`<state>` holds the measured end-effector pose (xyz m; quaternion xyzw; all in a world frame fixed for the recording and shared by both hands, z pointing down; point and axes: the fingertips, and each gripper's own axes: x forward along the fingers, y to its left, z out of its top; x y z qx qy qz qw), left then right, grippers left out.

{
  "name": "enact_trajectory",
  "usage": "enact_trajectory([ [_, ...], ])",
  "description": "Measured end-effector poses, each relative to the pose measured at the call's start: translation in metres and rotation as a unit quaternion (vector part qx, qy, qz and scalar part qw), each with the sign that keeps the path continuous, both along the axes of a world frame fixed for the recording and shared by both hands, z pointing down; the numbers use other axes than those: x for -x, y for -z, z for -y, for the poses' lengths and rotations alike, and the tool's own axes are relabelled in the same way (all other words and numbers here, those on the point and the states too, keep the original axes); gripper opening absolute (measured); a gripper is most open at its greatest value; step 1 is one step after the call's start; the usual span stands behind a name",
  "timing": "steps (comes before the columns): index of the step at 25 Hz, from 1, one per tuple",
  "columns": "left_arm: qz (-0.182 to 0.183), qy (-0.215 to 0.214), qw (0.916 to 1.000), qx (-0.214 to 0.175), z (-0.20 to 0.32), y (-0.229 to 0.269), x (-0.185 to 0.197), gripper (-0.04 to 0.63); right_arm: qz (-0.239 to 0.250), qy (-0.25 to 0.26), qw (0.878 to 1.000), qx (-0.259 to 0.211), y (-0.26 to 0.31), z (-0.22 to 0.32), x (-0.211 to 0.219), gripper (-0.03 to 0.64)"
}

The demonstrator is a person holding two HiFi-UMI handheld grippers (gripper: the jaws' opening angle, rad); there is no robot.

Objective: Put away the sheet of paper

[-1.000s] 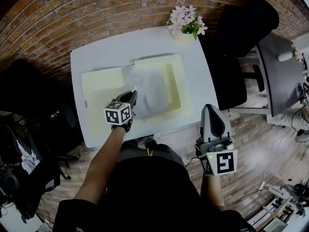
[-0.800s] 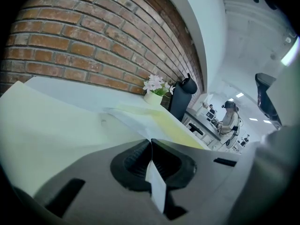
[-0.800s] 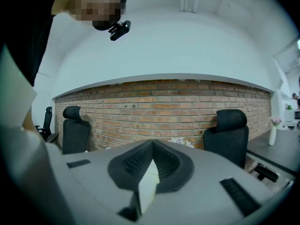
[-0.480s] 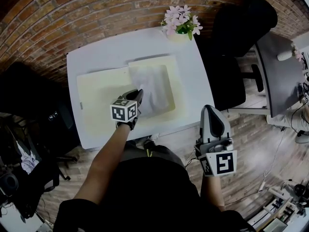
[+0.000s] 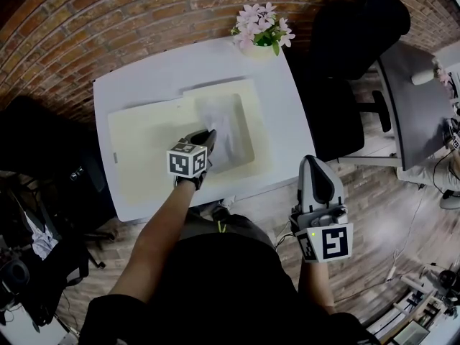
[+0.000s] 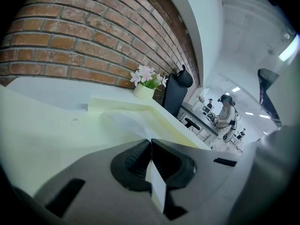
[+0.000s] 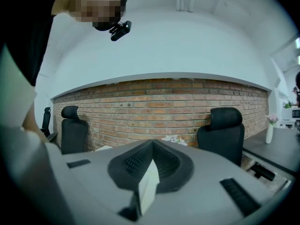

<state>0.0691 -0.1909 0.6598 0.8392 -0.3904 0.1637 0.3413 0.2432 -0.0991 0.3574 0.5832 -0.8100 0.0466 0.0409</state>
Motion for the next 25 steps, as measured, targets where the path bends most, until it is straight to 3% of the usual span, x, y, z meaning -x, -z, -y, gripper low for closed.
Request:
enact_trajectory([
  [17,0.041,-0.042,0.9978,0.03,0.002,-0.01,-0.017,0.033,0.003,-0.015,1.0,0.004,-0.002,-0.008,-0.011,0.014],
  [19,0.05,-0.041,0.9972,0.036,0.002,-0.012,-0.014,0.199,0.006,-0.011,1.0,-0.004,-0.002,-0.01,-0.011,0.014],
  [25,0.092,-0.033,0.9951,0.015,0.0,-0.007,0.01,0.279,0.013,-0.003,1.0,-0.017,0.002,-0.012,-0.002,0.014],
])
